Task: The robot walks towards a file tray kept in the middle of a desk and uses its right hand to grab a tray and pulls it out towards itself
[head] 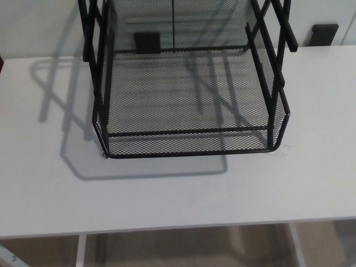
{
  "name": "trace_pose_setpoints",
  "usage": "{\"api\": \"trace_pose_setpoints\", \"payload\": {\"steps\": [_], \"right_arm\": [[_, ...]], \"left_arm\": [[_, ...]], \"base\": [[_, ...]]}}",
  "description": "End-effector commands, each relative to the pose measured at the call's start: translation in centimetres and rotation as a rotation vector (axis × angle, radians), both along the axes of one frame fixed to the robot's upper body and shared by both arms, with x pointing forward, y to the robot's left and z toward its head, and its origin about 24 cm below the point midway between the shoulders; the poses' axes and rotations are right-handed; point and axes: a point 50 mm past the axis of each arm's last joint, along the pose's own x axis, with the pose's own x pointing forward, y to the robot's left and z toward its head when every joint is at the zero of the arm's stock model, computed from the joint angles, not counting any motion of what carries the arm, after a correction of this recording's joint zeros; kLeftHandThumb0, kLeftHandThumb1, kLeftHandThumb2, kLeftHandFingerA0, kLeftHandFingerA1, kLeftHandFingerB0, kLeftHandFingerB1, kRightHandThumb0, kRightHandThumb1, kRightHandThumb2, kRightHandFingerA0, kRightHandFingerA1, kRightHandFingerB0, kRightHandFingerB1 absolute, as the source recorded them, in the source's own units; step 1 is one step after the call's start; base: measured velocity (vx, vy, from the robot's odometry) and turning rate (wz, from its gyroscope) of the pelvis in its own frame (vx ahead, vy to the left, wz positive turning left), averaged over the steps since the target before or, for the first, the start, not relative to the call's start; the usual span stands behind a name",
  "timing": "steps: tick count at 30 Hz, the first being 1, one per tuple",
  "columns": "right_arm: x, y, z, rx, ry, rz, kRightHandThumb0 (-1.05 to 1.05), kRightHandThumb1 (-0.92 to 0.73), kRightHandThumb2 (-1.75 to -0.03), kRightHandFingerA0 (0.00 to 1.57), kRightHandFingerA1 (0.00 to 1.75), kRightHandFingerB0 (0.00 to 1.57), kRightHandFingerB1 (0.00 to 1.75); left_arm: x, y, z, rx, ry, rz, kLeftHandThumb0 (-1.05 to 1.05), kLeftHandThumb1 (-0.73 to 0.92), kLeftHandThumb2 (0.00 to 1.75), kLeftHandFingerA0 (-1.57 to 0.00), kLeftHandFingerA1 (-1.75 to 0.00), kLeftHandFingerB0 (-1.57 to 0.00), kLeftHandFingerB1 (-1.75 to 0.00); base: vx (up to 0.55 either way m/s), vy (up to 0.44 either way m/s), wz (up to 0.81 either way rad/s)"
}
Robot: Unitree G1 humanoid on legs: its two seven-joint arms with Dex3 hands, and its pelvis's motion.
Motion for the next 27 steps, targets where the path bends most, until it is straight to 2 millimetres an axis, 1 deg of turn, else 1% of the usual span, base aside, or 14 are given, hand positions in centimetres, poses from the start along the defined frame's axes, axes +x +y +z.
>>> {"api": "trace_pose_setpoints", "payload": {"steps": [1,2,3,4,7,9,13,15,16,17,20,25,26,27], "right_arm": [[0.2,-0.2,17.7,0.017,-0.756,0.201,-0.47,-0.62,-0.59,0.84,0.63,0.57,0.50],[0.3,-0.3,18.5,0.034,-0.793,0.197,-0.47,-0.62,-0.59,0.84,0.63,0.57,0.50],[0.3,-0.3,19.4,0.009,-0.835,0.193,-0.47,-0.51,-0.93,0.85,0.77,0.52,0.63],[0.4,-0.4,20.7,-0.026,-0.914,0.185,-0.50,-0.63,-0.60,0.89,0.65,0.60,0.53],[0.3,-0.2,23.1,0.007,-1.028,0.158,-0.53,-0.64,-0.59,0.86,0.68,0.61,0.57],[0.1,0.7,26.1,0.024,-1.181,0.138,-0.53,-0.62,-0.59,0.82,0.71,0.63,0.59],[0.2,2.0,28.0,-0.111,-1.338,0.177,-0.52,-0.62,-0.60,0.83,0.70,0.57,0.61],[0.4,3.2,28.7,-0.219,-1.410,0.196,-0.47,-0.60,-0.58,0.76,0.61,0.56,0.58],[0.5,3.7,28.8,-0.262,-1.442,0.208,-0.47,-0.60,-0.58,0.68,0.56,0.52,0.52],[0.8,4.4,28.7,-0.324,-1.482,0.232,-0.46,-0.60,-0.58,0.63,0.55,0.49,0.48],[2.6,5.6,28.7,-0.795,-1.567,0.279,-0.62,-0.56,-0.57,0.52,0.52,0.45,0.44],[6.0,8.9,28.5,-0.923,-1.571,0.399,-0.69,-0.62,-0.61,0.28,0.49,0.34,0.40],[7.6,10.0,28.7,-0.979,-1.520,0.482,-0.64,-0.56,-0.57,0.14,0.50,0.19,0.35],[8.7,10.8,29.0,-1.046,-1.486,0.521,-0.37,-0.30,-0.90,0.03,0.54,0.00,0.50]], "left_arm": [[0.8,1.4,1.0,0.143,-0.055,-0.111,-0.46,0.29,0.90,-0.59,-0.77,-0.44,-0.71],[0.8,1.4,1.0,0.143,-0.058,-0.112,-0.46,0.29,0.90,-0.59,-0.77,-0.44,-0.71],[0.7,1.4,1.0,0.141,-0.055,-0.109,-0.46,0.29,0.90,-0.59,-0.78,-0.43,-0.71],[0.7,1.5,1.0,0.145,-0.052,-0.109,-0.46,0.29,0.89,-0.59,-0.77,-0.44,-0.71],[0.6,1.5,0.9,0.145,-0.051,-0.105,-0.46,0.29,0.90,-0.59,-0.78,-0.44,-0.72],[0.5,1.5,0.9,0.148,-0.048,-0.115,-0.45,0.29,0.90,-0.59,-0.78,-0.43,-0.72],[0.3,1.5,0.8,0.136,-0.046,-0.114,-0.45,0.29,0.89,-0.58,-0.78,-0.43,-0.71],[0.2,1.5,0.6,0.131,-0.043,-0.105,-0.47,0.29,0.89,-0.60,-0.79,-0.46,-0.72],[0.1,1.5,0.5,0.131,-0.040,-0.102,-0.46,0.37,0.75,-0.63,-0.80,-0.46,-0.74],[0.2,1.5,0.6,0.132,-0.038,-0.101,-0.45,0.37,0.75,-0.62,-0.79,-0.45,-0.74],[0.0,1.2,0.5,0.124,-0.033,-0.105,-0.44,0.29,0.89,-0.61,-0.79,-0.45,-0.72],[0.2,0.8,0.8,0.132,-0.034,-0.118,-0.44,0.28,0.89,-0.61,-0.78,-0.43,-0.71],[0.1,0.8,0.8,0.128,-0.037,-0.124,-0.44,0.35,0.74,-0.61,-0.79,-0.41,-0.73],[0.1,0.9,0.8,0.132,-0.039,-0.143,-0.44,0.37,0.73,-0.61,-0.79,-0.41,-0.71]], "base": [[0.00,0.000,0.00],[0.00,0.000,0.00],[0.00,0.000,0.00],[0.00,0.000,0.00],[0.00,0.000,0.00],[0.00,0.000,0.00],[0.00,0.000,0.00],[0.00,0.000,0.00],[0.00,0.000,0.00],[0.00,0.000,0.00],[0.00,0.000,0.00],[0.00,0.000,0.00],[0.00,0.000,0.00],[0.00,0.000,0.00]]}}
